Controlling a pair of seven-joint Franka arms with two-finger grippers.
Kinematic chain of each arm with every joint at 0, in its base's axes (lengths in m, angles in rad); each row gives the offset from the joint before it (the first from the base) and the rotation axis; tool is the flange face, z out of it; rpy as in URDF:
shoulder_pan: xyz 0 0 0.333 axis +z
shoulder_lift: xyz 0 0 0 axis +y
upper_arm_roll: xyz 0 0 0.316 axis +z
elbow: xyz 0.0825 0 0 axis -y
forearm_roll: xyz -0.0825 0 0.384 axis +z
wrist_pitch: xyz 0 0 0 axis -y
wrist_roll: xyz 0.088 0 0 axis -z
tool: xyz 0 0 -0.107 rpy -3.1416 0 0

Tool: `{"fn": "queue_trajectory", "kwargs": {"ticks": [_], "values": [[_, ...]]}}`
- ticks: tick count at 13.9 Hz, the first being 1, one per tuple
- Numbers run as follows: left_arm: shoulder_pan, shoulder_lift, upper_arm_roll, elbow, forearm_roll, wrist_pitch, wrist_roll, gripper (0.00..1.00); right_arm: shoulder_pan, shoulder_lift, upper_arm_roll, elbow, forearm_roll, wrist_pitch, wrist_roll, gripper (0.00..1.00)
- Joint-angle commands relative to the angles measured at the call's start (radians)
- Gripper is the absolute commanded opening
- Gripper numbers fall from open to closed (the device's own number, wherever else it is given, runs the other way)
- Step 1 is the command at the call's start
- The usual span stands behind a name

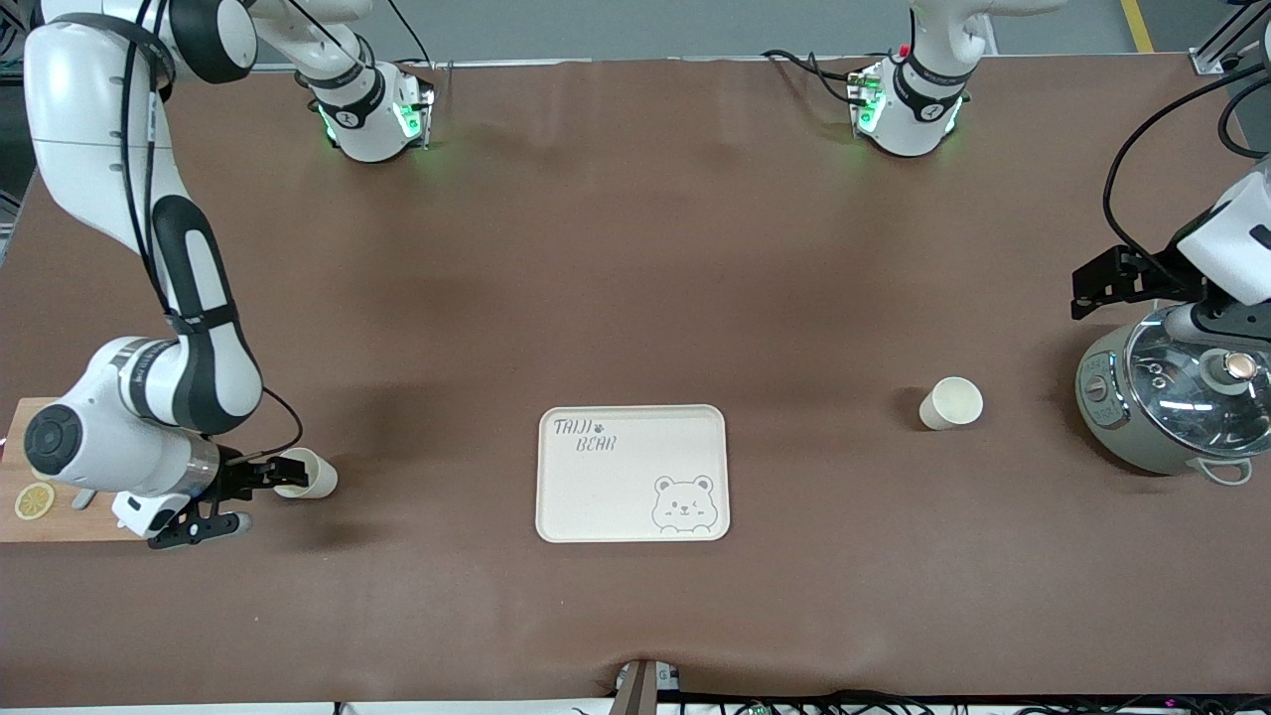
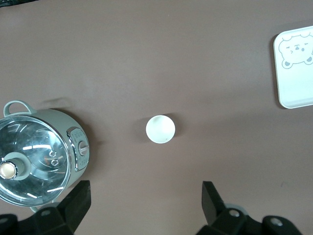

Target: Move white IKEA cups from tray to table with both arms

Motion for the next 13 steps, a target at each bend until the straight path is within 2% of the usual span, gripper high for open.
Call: {"fn": "queue_trajectory", "kwargs": {"ticks": [1,3,5,7,9,11,13], "values": [[0.008,-0.003,-0.009,-0.008,-0.011,0.008,-0.008,1.00,-0.012,-0.024,-0.002,0.141,0.011,-0.209,-0.004,1.00],[0.009,-0.003,-0.008,-0.008,-0.011,0.008,-0.009,1.00,0.005,-0.051,-0.038,0.166,0.007,-0.274,-0.002,1.00],[0.011,-0.004,-0.009,-0.008,-0.011,0.008,-0.008,1.00,0.007,-0.102,-0.039,0.164,0.000,-0.288,0.034,1.00],[0.011,-0.001,-0.009,-0.008,-0.011,0.009,-0.008,1.00,0.008,-0.150,-0.038,0.166,0.000,-0.369,0.085,1.00],[0.013,-0.001,-0.009,-0.008,-0.011,0.009,-0.008,1.00,0.013,-0.220,-0.038,0.164,-0.004,-0.453,0.148,1.00],[0.013,0.000,-0.008,-0.008,-0.011,0.014,-0.008,1.00,0.014,-0.313,-0.032,0.155,-0.068,-0.516,0.162,1.00],[0.011,0.005,-0.008,-0.008,-0.011,0.014,-0.008,1.00,0.028,-0.395,-0.035,0.137,-0.085,-0.573,0.184,1.00]]}}
